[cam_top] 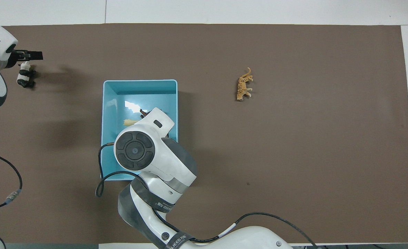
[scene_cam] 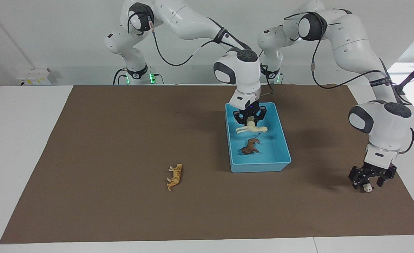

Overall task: Put all toys into storage box
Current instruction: 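Lower the cream horse into the box and open the right gripper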

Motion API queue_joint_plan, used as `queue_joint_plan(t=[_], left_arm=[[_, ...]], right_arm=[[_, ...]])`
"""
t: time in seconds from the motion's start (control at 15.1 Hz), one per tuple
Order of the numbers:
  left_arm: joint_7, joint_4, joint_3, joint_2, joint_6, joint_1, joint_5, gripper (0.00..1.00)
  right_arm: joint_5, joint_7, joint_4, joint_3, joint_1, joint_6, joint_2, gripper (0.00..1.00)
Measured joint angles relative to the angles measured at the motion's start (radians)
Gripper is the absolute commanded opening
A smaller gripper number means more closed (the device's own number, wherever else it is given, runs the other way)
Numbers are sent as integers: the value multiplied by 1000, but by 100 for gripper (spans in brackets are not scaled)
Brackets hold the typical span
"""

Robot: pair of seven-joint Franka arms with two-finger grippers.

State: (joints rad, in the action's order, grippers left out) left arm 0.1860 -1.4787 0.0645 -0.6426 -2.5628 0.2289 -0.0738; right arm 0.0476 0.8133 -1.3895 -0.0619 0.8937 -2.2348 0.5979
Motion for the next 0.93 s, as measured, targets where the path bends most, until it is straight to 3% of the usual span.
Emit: queue_joint_plan(t=[0.4,0.66,0.93], left_arm=[[0,39,1,-82,-95,54,0,100],[-8,35,4,-101,-115,57,4,100],[-8,5,3,-105,-134,57,3,77]], right_arm=[[-4,103,126,-50,-17,259,-24,100],[-36,-44,148,-107,-151,310,-52,100],[-32,-214,110,-108,-338,291,-44,100]])
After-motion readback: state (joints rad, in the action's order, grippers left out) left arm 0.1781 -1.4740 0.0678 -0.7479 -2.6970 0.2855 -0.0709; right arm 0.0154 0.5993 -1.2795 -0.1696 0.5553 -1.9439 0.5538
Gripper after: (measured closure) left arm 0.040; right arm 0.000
